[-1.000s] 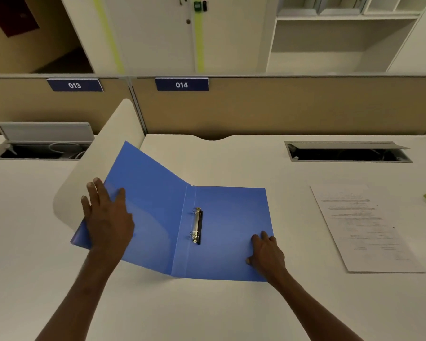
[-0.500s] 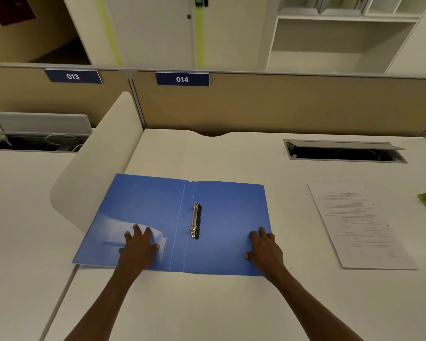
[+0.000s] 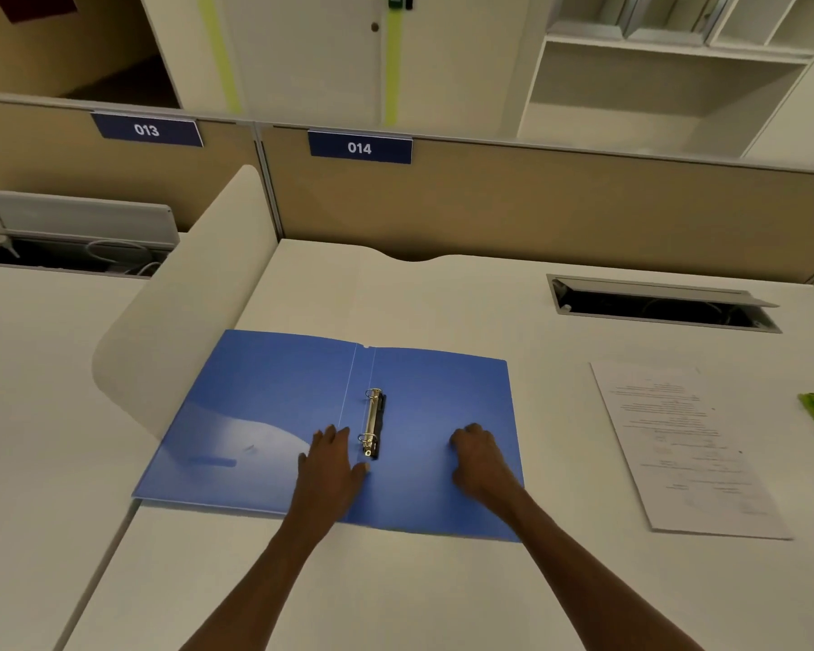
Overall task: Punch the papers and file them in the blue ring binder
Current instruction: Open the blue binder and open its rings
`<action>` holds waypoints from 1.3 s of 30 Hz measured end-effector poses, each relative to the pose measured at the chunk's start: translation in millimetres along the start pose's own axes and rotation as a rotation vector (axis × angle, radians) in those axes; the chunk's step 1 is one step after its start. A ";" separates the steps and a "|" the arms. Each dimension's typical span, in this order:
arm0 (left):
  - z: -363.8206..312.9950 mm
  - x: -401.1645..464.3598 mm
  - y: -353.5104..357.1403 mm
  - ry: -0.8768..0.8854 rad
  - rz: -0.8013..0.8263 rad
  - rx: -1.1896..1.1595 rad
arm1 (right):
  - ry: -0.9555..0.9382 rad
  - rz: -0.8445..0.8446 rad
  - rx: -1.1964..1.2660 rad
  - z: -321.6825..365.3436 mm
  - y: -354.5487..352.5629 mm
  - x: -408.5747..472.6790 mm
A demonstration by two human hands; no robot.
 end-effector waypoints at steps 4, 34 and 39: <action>-8.9 2.0 2.0 -0.011 -0.034 0.021 | -0.022 0.071 0.233 32.6 -2.3 31.3; -11.4 0.6 25.5 0.077 0.155 0.384 | 0.193 0.250 0.439 63.8 39.9 100.1; -8.7 -2.1 25.6 0.090 0.180 0.391 | 0.222 0.287 0.606 72.6 27.5 93.6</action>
Point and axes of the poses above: each hand's wrist, its own x-axis towards the middle knuckle, its own y-axis out of the palm, z = x × y, the point moved 8 cm from there along x, towards the middle knuckle, and after that the axes turned 13 degrees about -z, right-handed, at the moved point
